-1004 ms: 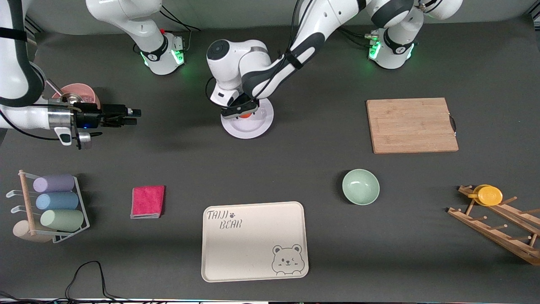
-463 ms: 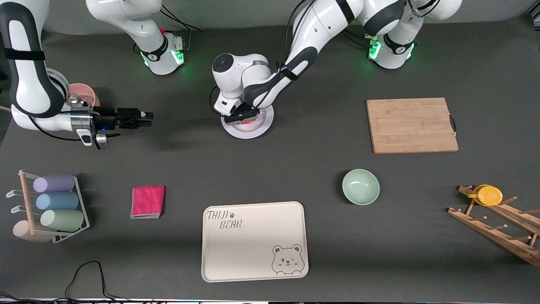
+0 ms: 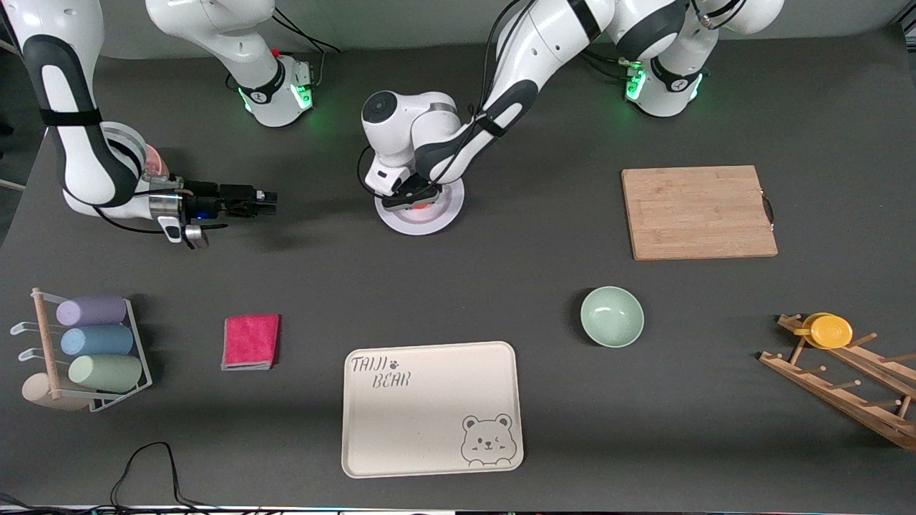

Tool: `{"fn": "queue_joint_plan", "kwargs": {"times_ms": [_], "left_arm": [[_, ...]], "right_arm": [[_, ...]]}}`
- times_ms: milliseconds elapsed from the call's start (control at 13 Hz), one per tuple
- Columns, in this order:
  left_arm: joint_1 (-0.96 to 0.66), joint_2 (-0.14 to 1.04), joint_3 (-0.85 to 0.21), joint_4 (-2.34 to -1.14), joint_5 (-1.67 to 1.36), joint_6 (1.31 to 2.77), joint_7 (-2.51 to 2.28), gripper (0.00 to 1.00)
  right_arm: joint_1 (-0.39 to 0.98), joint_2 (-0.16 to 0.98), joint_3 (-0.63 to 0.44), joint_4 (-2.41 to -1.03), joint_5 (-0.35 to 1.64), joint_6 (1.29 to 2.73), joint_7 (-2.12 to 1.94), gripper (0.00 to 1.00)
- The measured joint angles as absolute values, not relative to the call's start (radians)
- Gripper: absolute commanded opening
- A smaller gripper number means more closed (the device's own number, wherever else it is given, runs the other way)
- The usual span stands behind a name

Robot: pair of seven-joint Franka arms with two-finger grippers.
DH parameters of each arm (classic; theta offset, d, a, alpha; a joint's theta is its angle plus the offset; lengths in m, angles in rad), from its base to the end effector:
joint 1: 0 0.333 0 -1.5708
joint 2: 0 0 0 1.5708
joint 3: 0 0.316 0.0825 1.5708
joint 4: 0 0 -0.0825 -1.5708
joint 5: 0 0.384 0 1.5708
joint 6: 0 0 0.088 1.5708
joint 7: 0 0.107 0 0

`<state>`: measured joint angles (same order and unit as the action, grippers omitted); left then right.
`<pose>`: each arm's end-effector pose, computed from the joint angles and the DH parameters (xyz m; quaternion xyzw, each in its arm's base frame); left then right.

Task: Place orange and plate with both arms
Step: 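Release the orange onto the plate while the right gripper reaches the plate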

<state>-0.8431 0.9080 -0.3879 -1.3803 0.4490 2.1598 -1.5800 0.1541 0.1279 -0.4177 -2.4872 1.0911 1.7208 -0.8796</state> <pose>0.3116 -0.6560 0.1865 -0.9935 -0.1074 -0.0240 0.0303 0.4086 -0.0290 0.2351 -0.8375 0.0459 0.0797 0.5387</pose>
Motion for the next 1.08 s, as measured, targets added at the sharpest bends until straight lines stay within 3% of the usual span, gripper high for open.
{"fn": "queue_joint_plan", "kwargs": {"times_ms": [232,463,695,1081], "left_arm": [[-0.837,0.902,-0.386,-1.382,0.449,2.141,-1.550,1.00],[-0.769,0.812,-0.427,-1.372,0.431,2.034,-1.520,1.00],[-0.633,0.646,-0.521,-1.362,0.350,1.868,-1.437,1.00],[-0.363,0.340,-0.531,-1.362,0.148,1.600,-1.139,1.00]], "right_arm": [[0.167,0.133,-0.418,-2.520,1.140,1.730,-0.895,1.00],[0.202,0.134,-0.418,-2.548,1.199,1.737,-0.898,1.00],[0.266,0.135,-0.417,-2.579,1.284,1.753,-0.903,1.00],[0.372,0.205,-0.416,-2.604,1.440,1.787,-1.022,1.00]]}}
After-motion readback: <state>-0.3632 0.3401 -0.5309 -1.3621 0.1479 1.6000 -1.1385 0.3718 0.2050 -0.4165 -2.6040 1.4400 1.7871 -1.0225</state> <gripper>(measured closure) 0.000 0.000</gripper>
